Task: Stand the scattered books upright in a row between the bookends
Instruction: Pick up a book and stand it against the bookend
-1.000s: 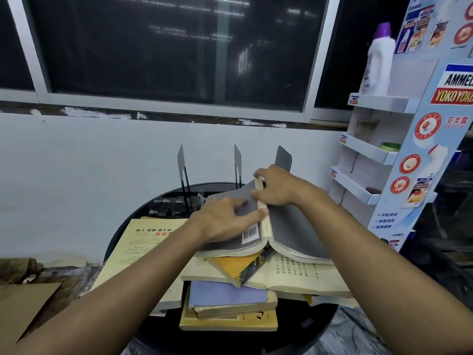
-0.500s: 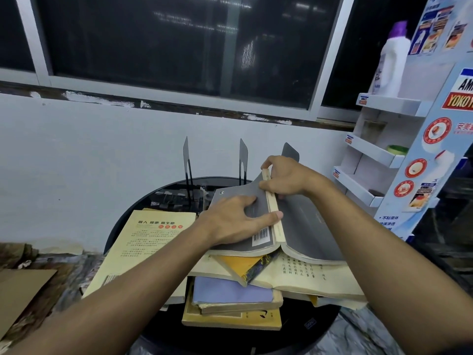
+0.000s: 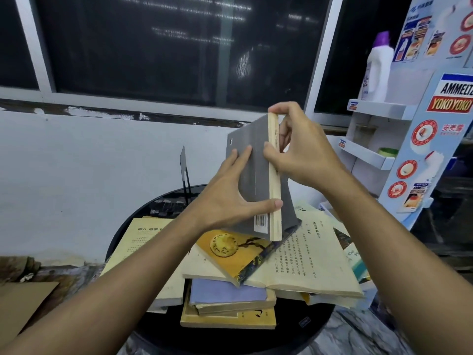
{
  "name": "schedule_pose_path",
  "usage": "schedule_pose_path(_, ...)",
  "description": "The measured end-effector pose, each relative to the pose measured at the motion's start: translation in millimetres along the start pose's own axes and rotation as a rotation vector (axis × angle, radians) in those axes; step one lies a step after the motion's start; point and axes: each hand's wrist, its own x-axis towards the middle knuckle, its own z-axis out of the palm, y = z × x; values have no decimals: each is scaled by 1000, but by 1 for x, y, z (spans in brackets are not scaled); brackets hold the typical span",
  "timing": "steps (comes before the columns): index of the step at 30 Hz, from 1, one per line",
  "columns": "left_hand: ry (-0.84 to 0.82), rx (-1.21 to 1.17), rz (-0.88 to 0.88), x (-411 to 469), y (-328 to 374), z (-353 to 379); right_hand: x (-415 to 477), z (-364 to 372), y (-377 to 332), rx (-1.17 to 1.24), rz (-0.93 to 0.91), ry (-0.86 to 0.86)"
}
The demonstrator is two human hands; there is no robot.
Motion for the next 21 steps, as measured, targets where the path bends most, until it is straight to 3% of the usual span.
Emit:
schedule_pose_path(5, 86, -94, 98, -2, 0, 4, -23, -2, -13, 68, -141, 84)
schedule_pose_path(12, 46, -125, 122, -11, -7, 18, -47, 3, -8, 103, -74, 32)
schedule_pose_path(21, 14, -140, 147, -7, -12, 18, -42, 12, -11, -53, 6, 155)
